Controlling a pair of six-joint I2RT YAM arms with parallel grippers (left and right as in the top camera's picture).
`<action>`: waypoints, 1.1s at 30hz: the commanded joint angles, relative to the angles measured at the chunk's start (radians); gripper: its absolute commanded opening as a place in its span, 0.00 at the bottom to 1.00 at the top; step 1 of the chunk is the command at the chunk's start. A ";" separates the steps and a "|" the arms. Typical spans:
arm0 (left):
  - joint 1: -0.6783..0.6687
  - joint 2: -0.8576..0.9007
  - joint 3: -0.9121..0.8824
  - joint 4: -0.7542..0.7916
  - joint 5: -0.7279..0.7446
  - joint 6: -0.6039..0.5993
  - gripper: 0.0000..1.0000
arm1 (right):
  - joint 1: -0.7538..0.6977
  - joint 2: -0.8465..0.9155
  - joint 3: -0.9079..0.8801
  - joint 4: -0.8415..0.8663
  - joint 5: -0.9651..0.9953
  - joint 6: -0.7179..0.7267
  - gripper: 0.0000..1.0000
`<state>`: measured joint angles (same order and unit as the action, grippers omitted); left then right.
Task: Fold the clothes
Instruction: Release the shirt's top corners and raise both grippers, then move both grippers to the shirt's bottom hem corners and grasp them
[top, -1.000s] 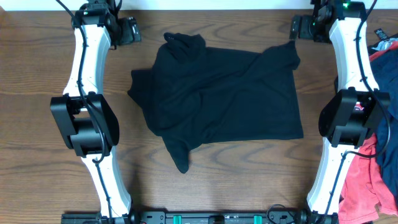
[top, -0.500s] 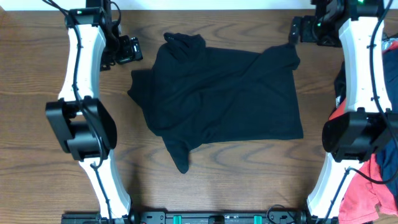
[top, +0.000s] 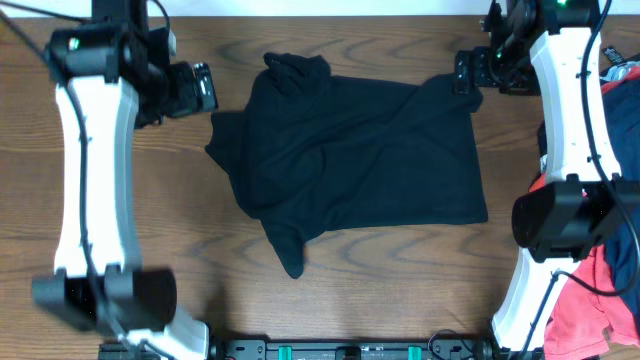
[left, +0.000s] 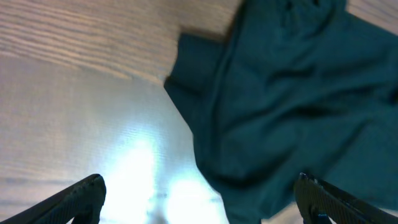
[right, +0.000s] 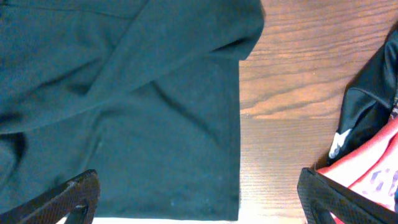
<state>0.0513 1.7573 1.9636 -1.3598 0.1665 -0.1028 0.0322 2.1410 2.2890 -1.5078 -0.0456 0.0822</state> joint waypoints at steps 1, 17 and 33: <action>-0.033 -0.111 -0.117 0.000 0.006 0.008 0.98 | 0.051 -0.132 -0.002 -0.023 0.017 0.029 0.99; -0.103 -0.369 -0.736 0.233 0.085 -0.074 0.98 | 0.217 -0.373 -0.575 0.134 -0.005 0.168 0.99; -0.103 -0.264 -1.023 0.452 0.333 -0.094 0.45 | 0.218 -0.409 -1.020 0.433 -0.113 0.168 0.41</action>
<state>-0.0505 1.4715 0.9569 -0.9077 0.4465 -0.1825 0.2443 1.7699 1.2724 -1.0832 -0.1440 0.2459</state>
